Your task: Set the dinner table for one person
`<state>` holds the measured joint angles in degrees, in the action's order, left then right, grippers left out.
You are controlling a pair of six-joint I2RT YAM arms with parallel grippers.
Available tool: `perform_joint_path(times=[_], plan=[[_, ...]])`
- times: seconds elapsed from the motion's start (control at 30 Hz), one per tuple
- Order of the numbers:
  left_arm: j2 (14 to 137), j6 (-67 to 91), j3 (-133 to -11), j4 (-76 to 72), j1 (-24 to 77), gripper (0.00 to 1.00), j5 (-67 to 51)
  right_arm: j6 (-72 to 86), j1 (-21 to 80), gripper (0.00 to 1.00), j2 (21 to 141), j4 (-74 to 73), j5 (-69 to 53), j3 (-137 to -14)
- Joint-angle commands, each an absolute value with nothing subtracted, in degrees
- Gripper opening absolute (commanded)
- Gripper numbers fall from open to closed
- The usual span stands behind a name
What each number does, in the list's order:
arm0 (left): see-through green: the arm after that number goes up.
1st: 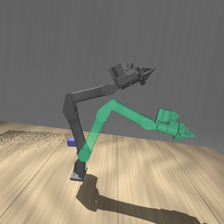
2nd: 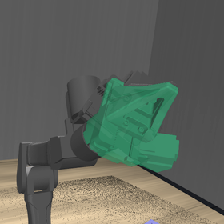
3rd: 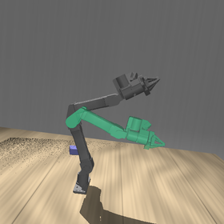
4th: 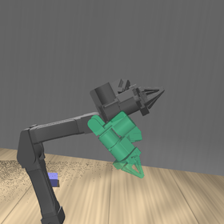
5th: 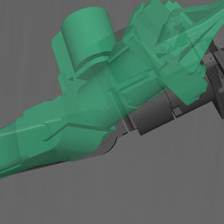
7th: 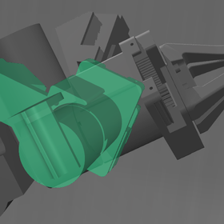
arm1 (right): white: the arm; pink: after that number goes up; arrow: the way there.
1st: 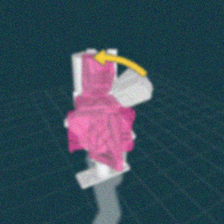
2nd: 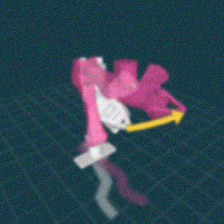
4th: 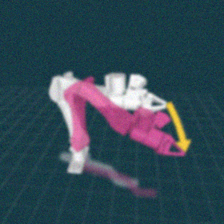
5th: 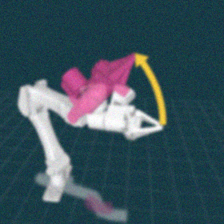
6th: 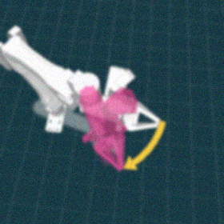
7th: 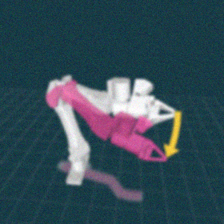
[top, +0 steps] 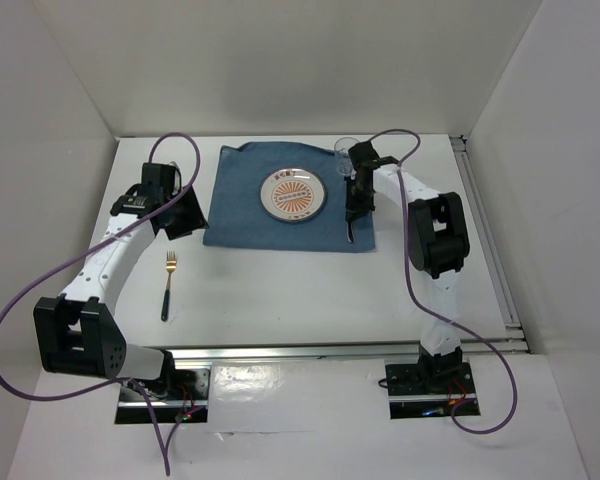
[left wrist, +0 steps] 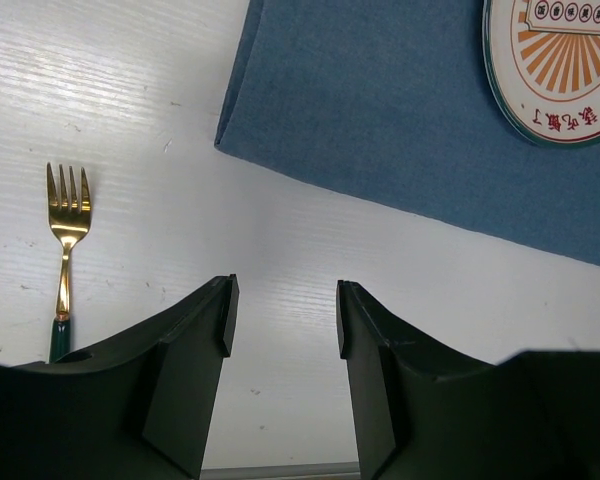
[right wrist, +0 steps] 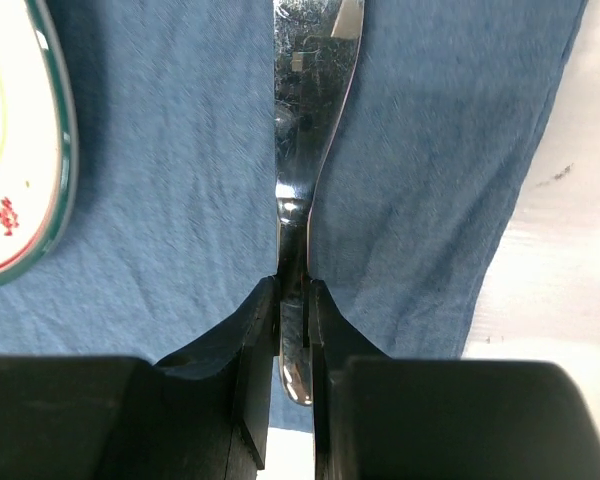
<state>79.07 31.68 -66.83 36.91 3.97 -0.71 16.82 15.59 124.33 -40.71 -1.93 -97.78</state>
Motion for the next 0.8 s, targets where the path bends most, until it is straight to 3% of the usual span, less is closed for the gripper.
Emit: perform_joint_path(times=[0.0, 0.23, 0.27, 0.37, 0.4, 0.53, 0.7, 0.77], plan=[[76.56, 30.77, -67.24, 35.69, 4.22, 0.61, -0.7, 16.26, 15.29, 0.05, 125.68, -39.29, -2.37, -101.68], [76.63, 31.29, -63.46, 34.62, 4.22, 0.61, -0.18, 16.78, 15.29, 0.27, 125.68, -39.29, -2.9, -101.69], [77.42, 32.07, -63.46, 34.63, 4.22, 0.61, -0.18, 16.79, 15.29, 0.4, 125.16, -39.29, -2.9, -101.69], [78.05, 33.48, -63.46, 36.47, 4.22, 0.61, 2.19, 16.79, 15.29, 0.58, 124.46, -39.29, -2.9, -101.16], [78.57, 33.49, -63.46, 37.26, 4.22, 0.61, 2.72, 16.79, 15.29, 0.72, 124.45, -39.29, -2.9, -101.16], [77.96, 37.17, -62.67, 39.02, 4.22, 0.61, 7.98, 16.79, 15.29, 0.93, 121.47, -40.51, -1.67, -101.16], [82.6, 42.7, -61.87, 44.02, 2.81, 0.6, 13.71, 16.79, 17.13, 0.94, 113.83, -39.91, -0.62, -98.54], [86.56, 43.85, -61.87, 46.49, 0.8, 0.5, 13.71, 16.79, 17.66, 0.95, 110.49, -39.9, -0.62, -97.3]])
